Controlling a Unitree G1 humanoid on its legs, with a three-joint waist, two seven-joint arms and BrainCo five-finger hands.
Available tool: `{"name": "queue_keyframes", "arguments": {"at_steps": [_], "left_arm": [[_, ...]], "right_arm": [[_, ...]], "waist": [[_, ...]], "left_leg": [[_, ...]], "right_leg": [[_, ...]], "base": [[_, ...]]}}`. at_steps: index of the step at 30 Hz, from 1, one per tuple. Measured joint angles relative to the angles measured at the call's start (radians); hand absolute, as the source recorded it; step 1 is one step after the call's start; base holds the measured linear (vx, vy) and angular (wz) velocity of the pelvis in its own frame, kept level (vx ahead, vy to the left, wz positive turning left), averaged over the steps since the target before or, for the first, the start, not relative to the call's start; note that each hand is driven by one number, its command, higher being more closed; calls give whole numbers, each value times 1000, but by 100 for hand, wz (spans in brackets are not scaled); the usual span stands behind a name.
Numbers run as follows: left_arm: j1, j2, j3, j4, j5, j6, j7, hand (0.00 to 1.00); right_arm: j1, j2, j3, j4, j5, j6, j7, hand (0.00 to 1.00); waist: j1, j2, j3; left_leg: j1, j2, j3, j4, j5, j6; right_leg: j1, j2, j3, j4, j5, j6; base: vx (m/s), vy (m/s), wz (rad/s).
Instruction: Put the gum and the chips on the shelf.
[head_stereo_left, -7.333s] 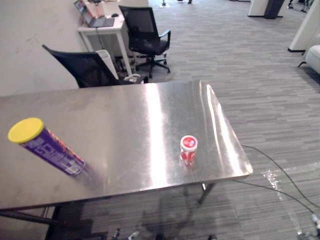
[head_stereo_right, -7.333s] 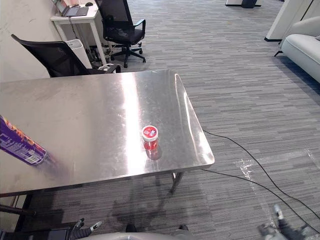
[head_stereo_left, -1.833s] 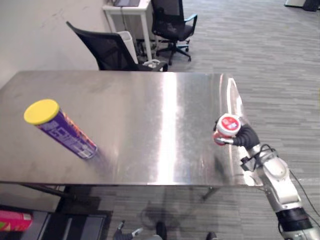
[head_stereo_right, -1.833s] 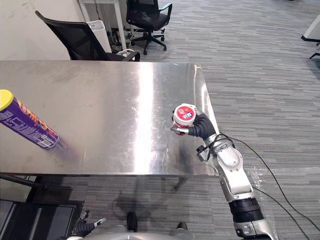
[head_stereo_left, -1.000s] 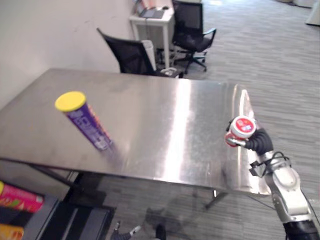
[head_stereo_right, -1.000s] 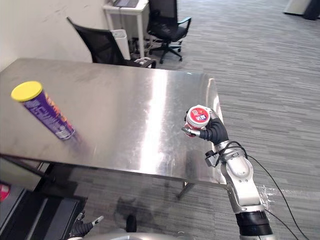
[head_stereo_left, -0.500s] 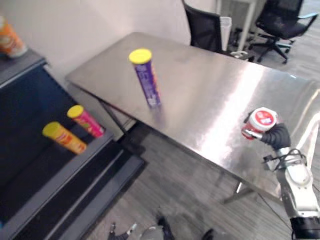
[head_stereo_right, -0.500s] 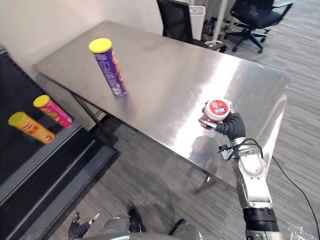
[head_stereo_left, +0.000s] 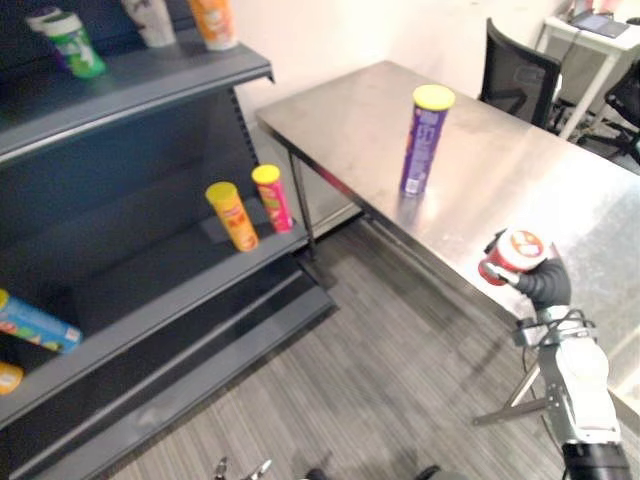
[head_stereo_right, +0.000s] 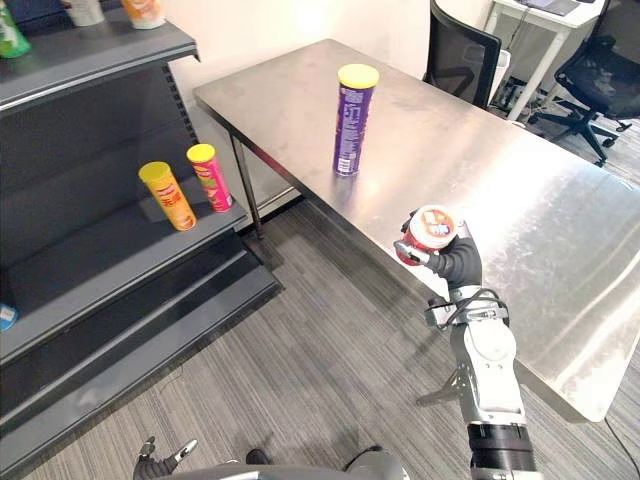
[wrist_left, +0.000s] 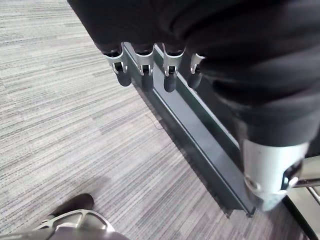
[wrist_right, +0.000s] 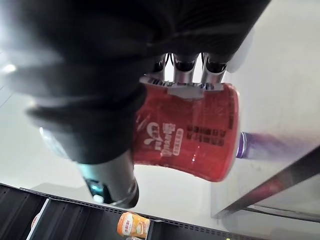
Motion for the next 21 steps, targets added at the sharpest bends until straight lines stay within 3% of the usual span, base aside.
{"name": "queue_keyframes", "arguments": {"at_steps": [6,9,13,17,19,20,21], "left_arm": [[27,-7,22,1,-37,3,-13,0],[53,-24,43,3,-123,1,-33,0],[57,-37,50,3,-154,-15,-49,0],[49,-39,51,-1,-154,-29,-47,0],[50,-26,50,-10,-154,-29,-46,0],[49,-15,45,-10,-144,-24,-41,0],[45,-5,39,-11,-134,-14,-34,0]], "right_arm": [[19,-1,34,0,-15,-4,27,100],[19,-4,65,0,-17,-10,68,100],[11,-27,132,10,-19,-10,135,100],[2,-41,192,30,-18,-6,174,100],[6,-35,218,30,-17,-6,176,100],[17,-29,227,29,-17,-5,172,100],[24,-7,231,29,-17,-5,167,100]], "waist": [[24,9,-3],[27,16,-8],[60,21,-6],[74,12,0],[72,-7,13],[65,-6,16],[53,0,20]], "left_leg": [[-18,-2,-7,-6,-16,7],[-33,12,-27,-7,-6,9],[-44,28,-33,-6,7,4],[-81,10,-122,65,-18,37],[-94,-16,-201,113,-40,64],[-110,-7,-275,149,-55,82],[-133,1,-335,168,-58,85]], "right_leg": [[1,25,26,-60,42,-4],[0,46,25,-74,43,-2],[-1,50,21,-63,39,-7],[-1,-39,31,88,32,-14],[-23,-69,215,189,46,-65],[-83,-45,401,272,57,-111],[-98,20,517,264,-13,-56]], "base": [[-78,14,-2],[33,-47,8],[57,-28,14],[78,50,69],[69,121,121],[94,78,145],[93,-11,182]]}}
